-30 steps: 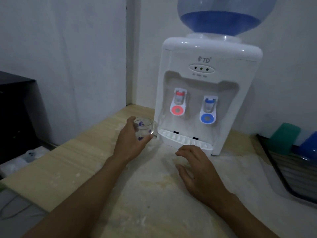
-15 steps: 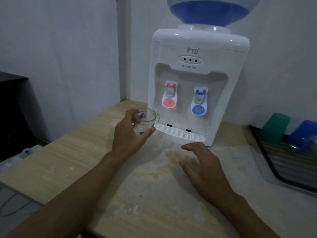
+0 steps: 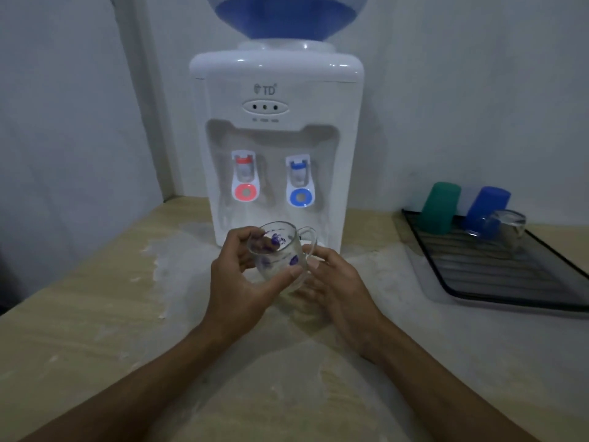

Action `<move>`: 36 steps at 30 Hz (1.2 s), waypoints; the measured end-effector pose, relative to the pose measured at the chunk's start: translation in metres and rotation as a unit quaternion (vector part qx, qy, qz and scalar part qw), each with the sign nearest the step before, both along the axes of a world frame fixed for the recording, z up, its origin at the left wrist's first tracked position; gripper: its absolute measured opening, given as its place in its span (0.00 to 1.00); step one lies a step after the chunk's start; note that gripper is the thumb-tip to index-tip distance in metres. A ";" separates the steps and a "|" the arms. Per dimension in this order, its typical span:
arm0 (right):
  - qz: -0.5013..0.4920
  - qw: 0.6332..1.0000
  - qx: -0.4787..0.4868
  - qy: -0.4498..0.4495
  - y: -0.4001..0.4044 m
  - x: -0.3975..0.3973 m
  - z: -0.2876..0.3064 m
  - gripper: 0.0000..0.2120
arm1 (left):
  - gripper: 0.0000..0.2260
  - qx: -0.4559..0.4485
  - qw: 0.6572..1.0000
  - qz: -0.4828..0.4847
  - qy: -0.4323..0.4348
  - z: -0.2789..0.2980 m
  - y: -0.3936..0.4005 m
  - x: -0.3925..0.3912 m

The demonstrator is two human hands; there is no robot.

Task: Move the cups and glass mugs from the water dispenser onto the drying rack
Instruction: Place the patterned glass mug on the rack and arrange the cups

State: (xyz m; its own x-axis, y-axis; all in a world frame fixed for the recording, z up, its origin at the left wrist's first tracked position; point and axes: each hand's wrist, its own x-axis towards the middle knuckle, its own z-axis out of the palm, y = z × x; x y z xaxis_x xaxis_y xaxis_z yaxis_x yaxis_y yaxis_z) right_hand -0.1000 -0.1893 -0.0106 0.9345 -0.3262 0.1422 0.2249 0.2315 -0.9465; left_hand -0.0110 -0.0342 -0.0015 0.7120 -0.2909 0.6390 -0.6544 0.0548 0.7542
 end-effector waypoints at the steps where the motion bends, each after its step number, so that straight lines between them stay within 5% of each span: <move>1: 0.012 0.999 0.037 0.002 -0.001 -0.001 0.002 0.19 | 0.28 -0.008 1.000 -0.011 -0.005 0.004 -0.006 -0.002; 10: 0.018 0.974 0.221 -0.047 -0.029 -0.015 0.026 0.26 | 0.29 -0.005 0.996 -0.082 -0.044 0.045 -0.073 -0.027; 19: -0.029 0.931 0.340 -0.129 -0.078 -0.025 0.032 0.32 | 0.31 0.135 0.976 -0.154 -0.079 0.083 -0.142 -0.034; 32: -0.106 0.881 0.417 -0.198 -0.101 -0.035 0.042 0.23 | 0.29 -0.015 0.978 -0.191 0.084 0.060 -0.208 -0.053; 36: -0.168 0.869 0.425 -0.189 -0.119 -0.039 0.037 0.28 | 0.30 -0.026 0.971 -0.214 0.104 0.050 -0.217 -0.053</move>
